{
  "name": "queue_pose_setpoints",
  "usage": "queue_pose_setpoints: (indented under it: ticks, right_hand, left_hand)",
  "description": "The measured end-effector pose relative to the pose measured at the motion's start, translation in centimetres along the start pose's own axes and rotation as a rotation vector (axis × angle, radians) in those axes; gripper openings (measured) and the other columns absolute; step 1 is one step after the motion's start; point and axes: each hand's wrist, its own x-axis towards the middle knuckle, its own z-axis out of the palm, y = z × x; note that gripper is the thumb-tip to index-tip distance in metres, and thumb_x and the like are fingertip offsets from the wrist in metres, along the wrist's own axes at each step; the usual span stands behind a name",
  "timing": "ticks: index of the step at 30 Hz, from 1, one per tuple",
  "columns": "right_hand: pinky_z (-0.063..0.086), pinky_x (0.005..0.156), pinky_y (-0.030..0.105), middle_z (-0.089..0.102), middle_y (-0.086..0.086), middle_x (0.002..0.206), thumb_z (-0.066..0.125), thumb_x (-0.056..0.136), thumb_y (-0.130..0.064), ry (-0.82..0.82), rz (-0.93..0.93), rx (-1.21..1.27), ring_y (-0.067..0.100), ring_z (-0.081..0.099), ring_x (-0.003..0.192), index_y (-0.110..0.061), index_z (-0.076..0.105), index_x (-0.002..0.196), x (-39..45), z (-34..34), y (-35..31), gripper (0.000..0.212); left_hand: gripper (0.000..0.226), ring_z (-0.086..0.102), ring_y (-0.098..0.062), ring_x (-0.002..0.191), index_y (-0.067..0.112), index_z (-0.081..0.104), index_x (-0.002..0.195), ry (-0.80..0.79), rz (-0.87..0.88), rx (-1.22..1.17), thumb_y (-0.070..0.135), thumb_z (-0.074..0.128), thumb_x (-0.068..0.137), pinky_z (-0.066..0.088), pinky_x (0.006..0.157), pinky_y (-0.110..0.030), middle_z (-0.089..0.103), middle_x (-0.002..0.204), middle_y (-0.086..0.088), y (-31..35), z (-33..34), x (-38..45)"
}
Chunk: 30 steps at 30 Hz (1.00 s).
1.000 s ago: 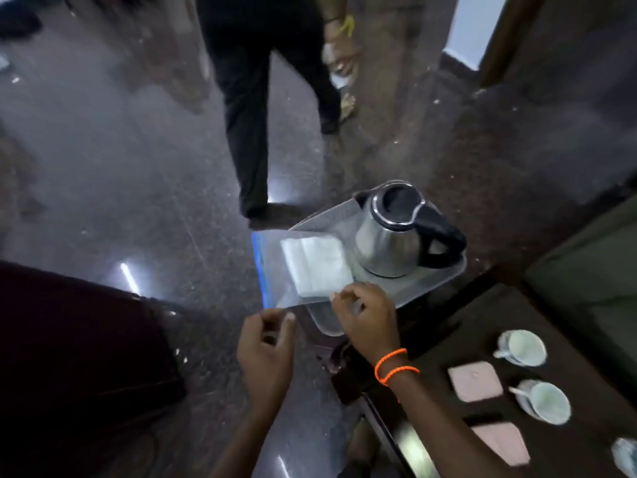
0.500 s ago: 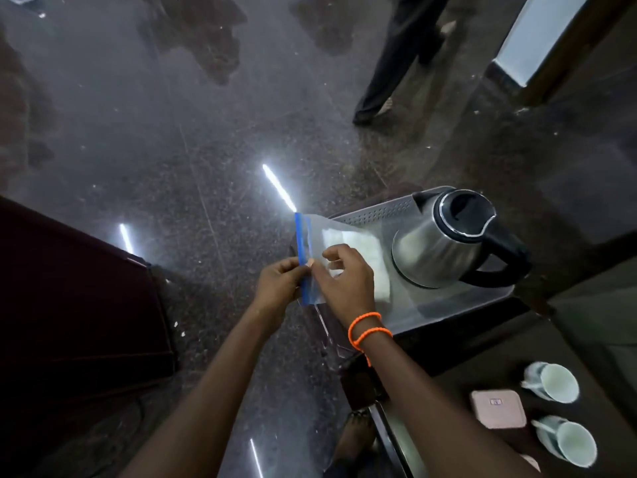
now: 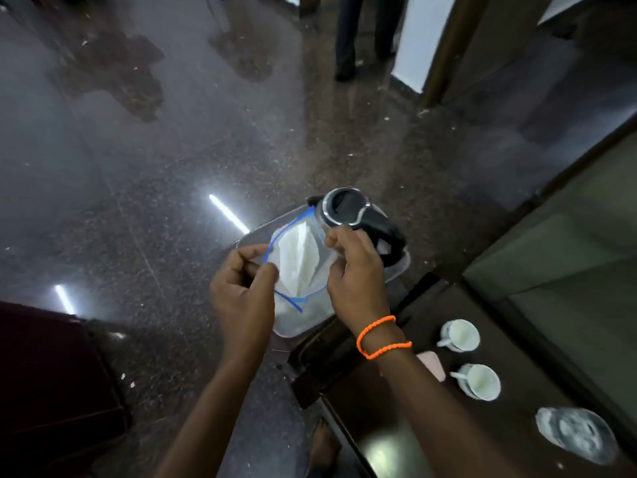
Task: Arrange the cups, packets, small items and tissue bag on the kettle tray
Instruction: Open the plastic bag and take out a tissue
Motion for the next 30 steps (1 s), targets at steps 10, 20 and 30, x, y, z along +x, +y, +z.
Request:
queue_pose_setpoints:
  ticks: [10,20,30]
  right_hand:
    - [0.047,0.073,0.045,0.063,0.009,0.085,0.043,0.071,0.021,0.071,0.131,0.158,0.033,0.058,0.080,-0.017,0.059,0.074,-3.7,-19.9,1.2,0.042]
    - [0.052,0.074,0.015,0.075,-0.007,0.082,0.057,0.079,0.008,0.180,0.296,0.441,0.003,0.067,0.078,-0.024,0.078,0.070,-11.6,-36.0,7.4,0.040]
    - [0.049,0.070,0.018,0.064,0.003,0.090,0.089,0.073,-0.005,0.499,0.503,-0.294,0.019,0.064,0.081,-0.018,0.080,0.082,-23.6,-39.9,17.4,0.017]
  left_hand:
    - [0.029,0.060,-0.015,0.072,0.016,0.074,0.098,-0.099,-0.325,-0.304,0.037,0.056,0.090,0.049,0.067,-0.024,0.067,0.072,0.001,-0.4,9.5,-10.9]
    - [0.097,0.036,-0.040,0.153,0.021,0.039,0.160,-0.926,-1.128,-0.722,0.072,0.068,0.083,0.023,0.125,-0.064,0.041,0.164,-0.013,-5.3,20.7,-25.1]
    - [0.057,0.066,-0.036,0.128,0.015,0.066,0.138,-1.211,-1.015,-0.214,0.027,0.085,0.085,0.060,0.091,-0.051,0.065,0.142,-0.017,-8.2,24.6,-25.9]
